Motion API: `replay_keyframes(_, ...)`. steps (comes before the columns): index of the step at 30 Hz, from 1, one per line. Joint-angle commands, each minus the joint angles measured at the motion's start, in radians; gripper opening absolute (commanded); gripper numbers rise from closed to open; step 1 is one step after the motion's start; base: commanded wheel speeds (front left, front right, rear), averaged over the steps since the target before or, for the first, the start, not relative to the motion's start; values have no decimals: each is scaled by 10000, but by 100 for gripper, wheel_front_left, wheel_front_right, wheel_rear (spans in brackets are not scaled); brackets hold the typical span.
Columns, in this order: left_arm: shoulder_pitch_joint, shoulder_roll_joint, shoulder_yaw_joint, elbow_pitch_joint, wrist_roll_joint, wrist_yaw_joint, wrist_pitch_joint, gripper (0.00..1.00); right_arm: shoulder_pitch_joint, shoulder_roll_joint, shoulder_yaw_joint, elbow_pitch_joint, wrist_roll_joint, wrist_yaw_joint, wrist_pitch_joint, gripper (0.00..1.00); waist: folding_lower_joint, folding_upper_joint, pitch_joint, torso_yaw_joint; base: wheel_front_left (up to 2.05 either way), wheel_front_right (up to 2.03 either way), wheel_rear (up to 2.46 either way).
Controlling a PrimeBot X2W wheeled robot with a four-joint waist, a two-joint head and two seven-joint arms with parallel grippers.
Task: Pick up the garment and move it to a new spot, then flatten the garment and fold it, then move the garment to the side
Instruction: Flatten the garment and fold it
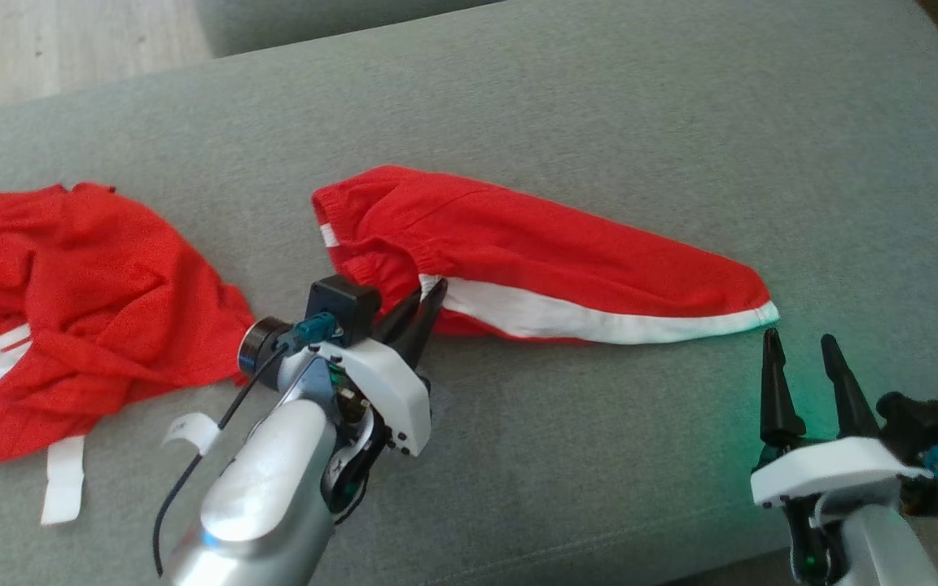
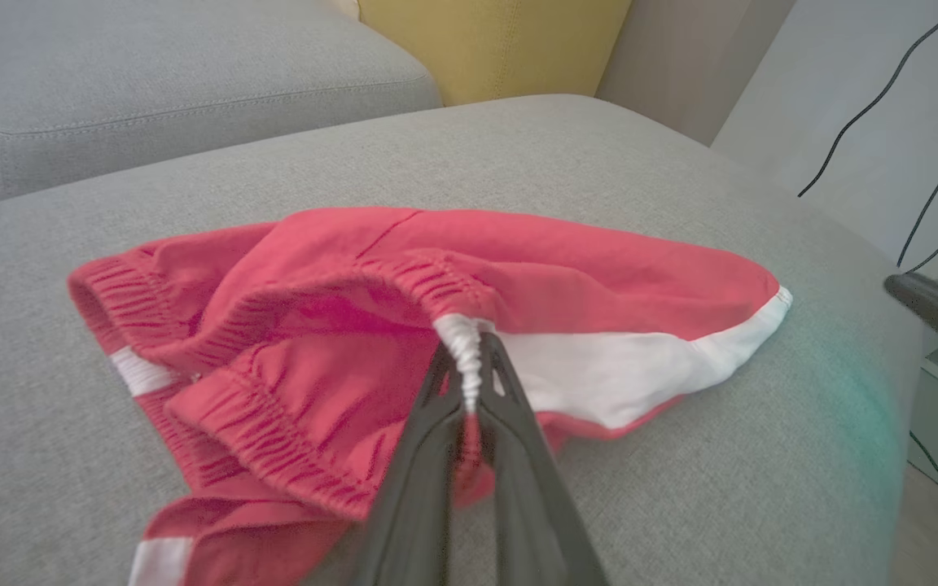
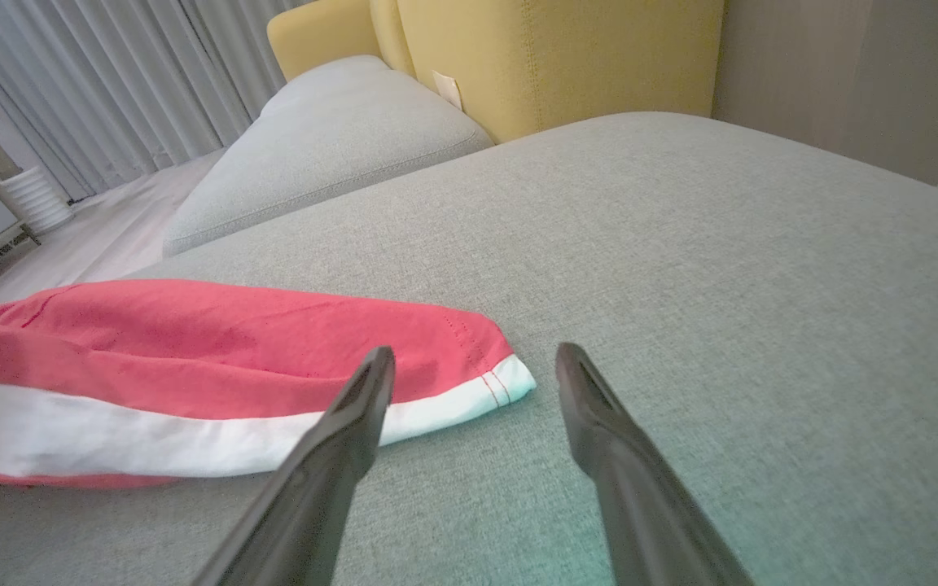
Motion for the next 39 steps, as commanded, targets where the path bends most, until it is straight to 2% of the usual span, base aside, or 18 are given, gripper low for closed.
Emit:
replay_keyframes(1, -433, 143, 216, -454, -106, 2, -150, 0, -570, -45, 155, -23, -157, -9, -108, 100, 0, 0, 49, 135, 0, 0, 0)
replay_keyframes(14, 27, 191, -133, -1277, -156, 96, -197, 0, -2167, -45, -1085, 3156, -742, -9, 447, 100, 0, 0, 76, 743, 0, 0, 0)
replay_keyframes(20, 85, 238, -224, -1420, -183, 156, -188, 0, -2676, -45, -849, 4354, -627, -9, 363, 100, 0, 0, 44, 724, 0, 0, 0)
replay_keyframes(28, 100, 341, -319, -1485, -159, 215, -136, 0, -3095, -45, -517, 5158, -491, -9, 168, 100, 0, 0, 26, 687, 0, 0, 0)
replay_keyframes(29, 101, 365, -333, -1488, -148, 224, -132, 0, -3150, -45, -429, 5252, -430, -9, 153, 55, 0, 0, 20, 687, 0, 0, 0)
replay_keyframes(30, 106, 387, -343, -1491, -145, 229, -133, 0, -3200, -45, -329, 5324, -363, -9, 134, 0, 0, 0, 15, 688, 0, 0, 0)
replay_keyframes(34, 127, 478, -337, -1503, -166, 265, -165, 0, -3361, -45, 8, 5253, -5, -9, -2, 0, 0, 0, -75, 688, 0, 0, 0)
replay_keyframes(39, 35, 663, -228, -1618, -195, 318, -258, 0, -3400, -45, 416, 4294, 622, -9, -91, 0, 0, 0, -352, 628, 0, 0, 0)
